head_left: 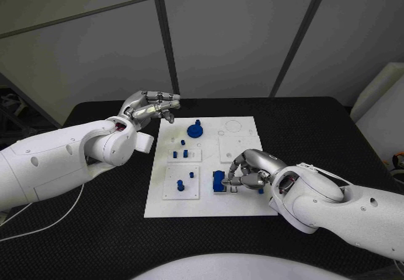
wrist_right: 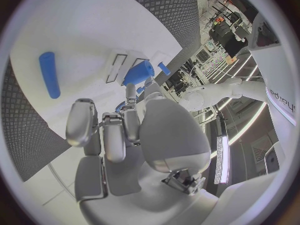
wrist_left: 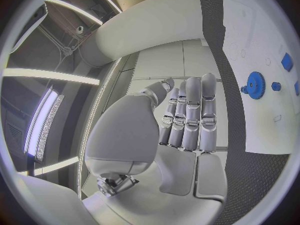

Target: Assemble the parts on the task board

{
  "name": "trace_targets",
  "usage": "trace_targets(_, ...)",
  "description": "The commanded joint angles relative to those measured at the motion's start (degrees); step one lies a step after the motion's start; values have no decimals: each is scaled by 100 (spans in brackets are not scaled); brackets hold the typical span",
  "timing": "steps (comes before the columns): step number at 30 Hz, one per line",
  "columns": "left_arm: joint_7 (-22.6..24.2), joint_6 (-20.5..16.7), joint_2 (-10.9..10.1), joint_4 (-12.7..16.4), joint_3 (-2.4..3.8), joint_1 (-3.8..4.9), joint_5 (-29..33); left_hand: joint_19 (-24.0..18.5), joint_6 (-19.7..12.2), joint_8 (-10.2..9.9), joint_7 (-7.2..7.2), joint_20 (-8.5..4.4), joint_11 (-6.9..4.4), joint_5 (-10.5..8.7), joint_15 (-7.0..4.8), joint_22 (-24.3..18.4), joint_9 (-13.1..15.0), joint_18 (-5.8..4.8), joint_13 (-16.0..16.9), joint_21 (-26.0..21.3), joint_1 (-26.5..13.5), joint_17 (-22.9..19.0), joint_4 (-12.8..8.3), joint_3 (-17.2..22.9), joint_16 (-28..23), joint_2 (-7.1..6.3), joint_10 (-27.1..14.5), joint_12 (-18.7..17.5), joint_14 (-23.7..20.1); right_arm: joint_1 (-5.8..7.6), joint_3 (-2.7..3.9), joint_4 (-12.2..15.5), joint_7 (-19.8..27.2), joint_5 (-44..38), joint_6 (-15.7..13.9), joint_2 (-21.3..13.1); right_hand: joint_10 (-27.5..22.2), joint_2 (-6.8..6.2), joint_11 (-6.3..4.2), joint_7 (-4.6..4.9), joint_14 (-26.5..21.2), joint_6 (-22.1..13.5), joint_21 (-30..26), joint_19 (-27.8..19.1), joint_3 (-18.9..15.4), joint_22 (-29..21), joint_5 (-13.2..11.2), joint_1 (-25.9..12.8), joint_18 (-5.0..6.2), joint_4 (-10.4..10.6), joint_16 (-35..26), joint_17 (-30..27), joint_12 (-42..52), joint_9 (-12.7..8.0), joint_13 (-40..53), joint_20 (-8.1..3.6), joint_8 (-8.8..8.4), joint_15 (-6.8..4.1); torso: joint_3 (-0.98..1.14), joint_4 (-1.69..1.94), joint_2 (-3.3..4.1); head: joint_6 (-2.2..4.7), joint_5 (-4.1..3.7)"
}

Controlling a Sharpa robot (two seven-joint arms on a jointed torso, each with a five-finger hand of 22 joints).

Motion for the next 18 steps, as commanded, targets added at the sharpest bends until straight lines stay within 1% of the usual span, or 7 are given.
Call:
trace_targets(1, 26, 55, 2, 2, 4, 5, 3, -41, -17, 28, 34, 9, 9, -1, 8, -6, -2, -99, 8, -37, -1, -6, 1, -48, -4, 30, -36, 38, -37, 4, 0, 51, 440, 119, -206, -6, 58, -7, -11, 1, 544, 41, 36, 31, -8, 15, -22, -138, -71, 52, 41, 1262, 38, 12, 326, -25, 34, -46, 0, 4, 0, 0, 0)
trace_targets(6, 26, 53, 0, 2, 3, 3, 3, -41, -17, 28, 34, 9, 9, -1, 8, -6, -2, -99, 8, -37, -1, -6, 1, -48, -4, 30, -36, 38, -37, 4, 0, 76, 563, 158, -249, -17, 72, 4, -15, -6, 547, 56, 47, 41, -14, 31, -14, -163, -74, 82, 48, 1278, 58, 20, 346, -25, 44, -48, -3, 0, 2, -1, 3)
trace_targets(10, 25, 52, 0, 3, 3, 3, 3, -41, -17, 28, 34, 9, 9, -1, 8, -6, -2, -99, 8, -37, -1, -6, 1, -48, -4, 30, -36, 38, -37, 4, 0, 41, 561, 166, -116, 4, 68, -9, -20, -13, 547, 61, 47, 41, -17, 32, -19, -151, -74, 76, 48, 1279, 50, 24, 340, -26, 50, -50, -7, 3, -2, -6, 2)
trace_targets(11, 25, 52, 0, 3, 3, 3, 3, -41, -17, 28, 34, 9, 9, -1, 8, -6, -2, -99, 8, -37, -1, -6, 1, -48, -4, 30, -36, 38, -37, 5, 0, 24, 550, 167, -72, 14, 65, -28, -24, -18, 547, 64, 45, 40, -17, 30, -48, -124, -73, 61, 47, 1277, 45, 30, 337, -28, 56, -54, -8, 5, -1, -8, 13)
trace_targets(14, 24, 51, -1, 8, 3, 3, 3, -41, -17, 28, 34, 9, 9, -1, 8, -6, -2, -99, 8, -37, -1, -6, 1, -48, -4, 30, -36, 38, -37, 5, 0, -27, 494, 148, 36, 53, 63, -53, -34, -28, 546, 68, 40, 35, 2, 26, -130, -20, -72, 6, 47, 1276, 40, 44, 339, -35, 70, -63, -10, 15, 0, -10, 8)
trace_targets(18, 24, 48, -4, 8, 3, 2, 3, -41, -17, 28, 34, 9, 9, -1, 8, -6, -2, -99, 8, -37, -1, -6, 1, -48, -4, 30, -36, 38, -37, 5, 0, -96, 357, 49, 60, 122, 70, -40, -46, -42, 546, 85, 43, 38, 42, 34, -181, 98, -73, -55, 47, 1278, 49, 60, 354, -42, 92, -71, -2, 9, 0, -12, 20)
